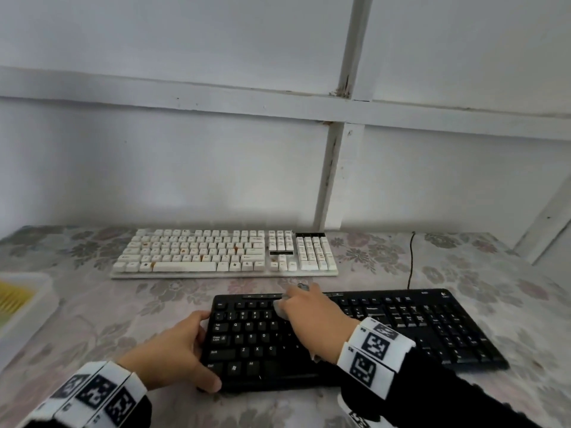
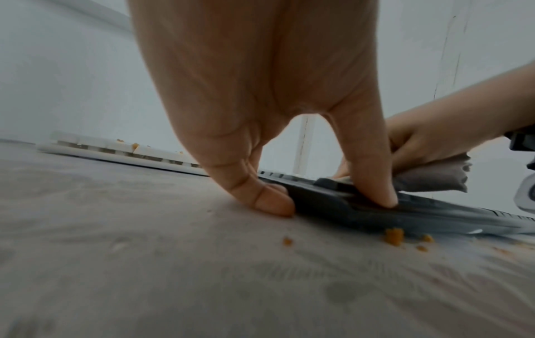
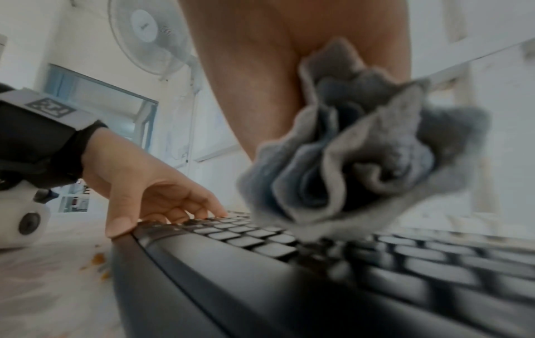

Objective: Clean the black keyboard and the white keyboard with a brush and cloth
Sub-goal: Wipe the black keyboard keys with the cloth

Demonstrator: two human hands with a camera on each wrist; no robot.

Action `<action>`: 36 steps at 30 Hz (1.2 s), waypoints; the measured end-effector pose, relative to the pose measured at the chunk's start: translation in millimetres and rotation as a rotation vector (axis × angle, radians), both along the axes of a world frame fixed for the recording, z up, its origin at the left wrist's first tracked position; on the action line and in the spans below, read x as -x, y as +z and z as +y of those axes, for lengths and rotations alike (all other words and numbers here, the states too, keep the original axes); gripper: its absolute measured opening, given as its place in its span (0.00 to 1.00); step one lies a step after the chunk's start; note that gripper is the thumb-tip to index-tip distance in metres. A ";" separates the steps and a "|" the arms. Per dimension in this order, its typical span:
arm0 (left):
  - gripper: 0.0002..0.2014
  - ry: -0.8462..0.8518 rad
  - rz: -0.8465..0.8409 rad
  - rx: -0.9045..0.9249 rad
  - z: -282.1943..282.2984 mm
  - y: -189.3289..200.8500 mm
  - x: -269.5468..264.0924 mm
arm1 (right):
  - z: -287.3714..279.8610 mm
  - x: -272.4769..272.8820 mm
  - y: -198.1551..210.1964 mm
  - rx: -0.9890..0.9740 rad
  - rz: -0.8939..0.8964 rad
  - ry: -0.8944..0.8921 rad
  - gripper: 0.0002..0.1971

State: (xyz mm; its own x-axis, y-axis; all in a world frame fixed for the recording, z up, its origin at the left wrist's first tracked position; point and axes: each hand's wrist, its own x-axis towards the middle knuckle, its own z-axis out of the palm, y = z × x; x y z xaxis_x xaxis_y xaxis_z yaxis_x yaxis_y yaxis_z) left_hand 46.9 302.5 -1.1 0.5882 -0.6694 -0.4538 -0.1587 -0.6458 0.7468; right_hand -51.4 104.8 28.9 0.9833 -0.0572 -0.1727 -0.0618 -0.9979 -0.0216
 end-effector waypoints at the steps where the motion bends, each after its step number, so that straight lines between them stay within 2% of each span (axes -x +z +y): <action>1: 0.47 -0.003 0.003 -0.002 -0.2 0.5 0.0 | -6.9 4.4 0.1 -0.016 0.013 -0.030 0.16; 7: 0.45 -0.011 0.015 0.016 -1.4 3.0 3.3 | -28.4 22.2 13.3 0.037 0.081 -0.189 0.16; 9: 0.45 -0.009 0.015 0.019 -1.1 2.1 3.0 | -32.3 15.9 20.2 0.045 0.114 -0.232 0.10; 11: 0.45 -0.011 0.015 0.020 -1.0 1.4 2.3 | -28.0 0.3 24.4 -0.012 0.101 -0.240 0.12; 16: 0.47 -0.025 0.036 -0.008 0.9 -0.5 -4.3 | 34.3 -43.2 27.4 -0.117 0.059 0.004 0.07; 19: 0.48 -0.042 0.028 -0.046 0.9 -0.4 -8.7 | 63.4 -52.6 19.7 -0.036 0.116 0.145 0.09; 22: 0.47 -0.034 0.025 -0.030 -0.2 -1.4 -8.3 | 63.7 -44.9 5.0 -0.021 0.083 0.059 0.13; 26: 0.47 -0.025 0.001 -0.025 2.0 -4.4 -5.6 | 34.4 -16.4 6.2 -0.053 0.059 -0.025 0.08; 30: 0.47 -0.029 -0.024 -0.029 2.1 -4.5 -4.5 | -6.3 7.2 5.8 -0.095 0.036 -0.089 0.19; 33: 0.47 -0.021 -0.035 -0.018 0.6 -2.2 -1.7 | -26.8 14.2 6.1 -0.074 0.051 -0.177 0.21; 36: 0.50 -0.026 -0.108 -0.042 0.9 -0.4 0.2 | -28.3 6.4 16.3 -0.048 0.057 -0.239 0.20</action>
State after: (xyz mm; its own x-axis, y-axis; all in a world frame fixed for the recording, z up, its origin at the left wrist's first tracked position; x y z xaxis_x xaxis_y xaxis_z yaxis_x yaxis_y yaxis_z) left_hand 46.7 303.4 -1.5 0.6176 -0.6670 -0.4166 -0.2539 -0.6705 0.6971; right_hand -57.8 76.5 45.2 0.9315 -0.2774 -0.2354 -0.2985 -0.9526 -0.0584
